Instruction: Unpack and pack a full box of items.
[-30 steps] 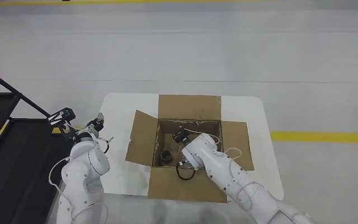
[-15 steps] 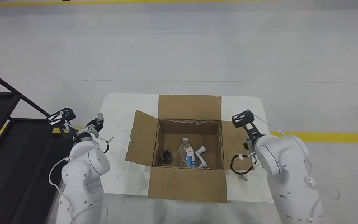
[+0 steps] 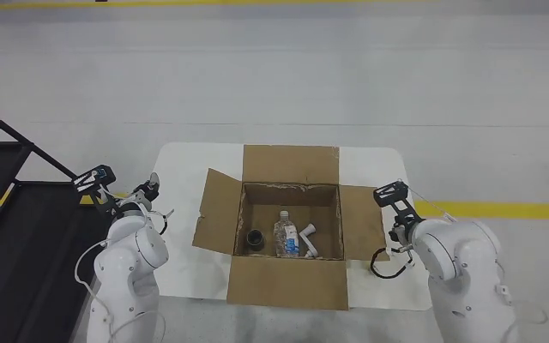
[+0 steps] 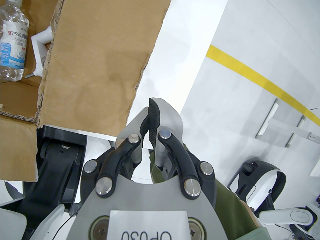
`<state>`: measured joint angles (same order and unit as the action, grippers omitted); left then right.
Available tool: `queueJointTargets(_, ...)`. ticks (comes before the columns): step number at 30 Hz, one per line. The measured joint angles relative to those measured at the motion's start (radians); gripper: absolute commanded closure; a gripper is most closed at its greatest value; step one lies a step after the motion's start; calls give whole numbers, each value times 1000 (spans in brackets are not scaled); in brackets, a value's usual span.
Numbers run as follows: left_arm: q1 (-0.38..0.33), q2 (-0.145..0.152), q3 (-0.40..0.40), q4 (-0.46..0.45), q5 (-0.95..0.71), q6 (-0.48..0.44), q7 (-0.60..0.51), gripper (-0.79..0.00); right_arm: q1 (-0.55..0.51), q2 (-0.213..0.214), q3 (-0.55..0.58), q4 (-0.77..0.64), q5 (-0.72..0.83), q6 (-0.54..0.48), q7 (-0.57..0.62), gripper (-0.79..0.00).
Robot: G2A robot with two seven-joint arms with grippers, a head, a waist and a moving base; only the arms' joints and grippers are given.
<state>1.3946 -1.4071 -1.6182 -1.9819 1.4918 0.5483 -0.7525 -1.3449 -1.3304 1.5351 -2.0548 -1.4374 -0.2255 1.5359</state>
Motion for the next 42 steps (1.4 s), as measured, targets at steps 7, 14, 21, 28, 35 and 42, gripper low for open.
queueJointTargets(7,0,0,0,0,0,0,0,-785,0,0,0,0,0,0,0,0)
queueJointTargets(14,0,0,0,0,0,0,0,-785,0,0,0,0,0,0,0,0)
queueJointTargets(21,0,0,0,0,0,0,0,-785,0,0,0,0,0,0,0,0)
queueJointTargets(28,0,0,0,0,0,0,0,-785,-18,2,-2,-12,-3,-7,-53,-785)
queueJointTargets(35,0,0,0,0,0,0,0,-785,-31,12,45,-50,12,-19,-58,-785)
queueJointTargets(42,0,0,0,0,0,0,0,-785,-82,29,137,-25,14,-102,-73,-376)
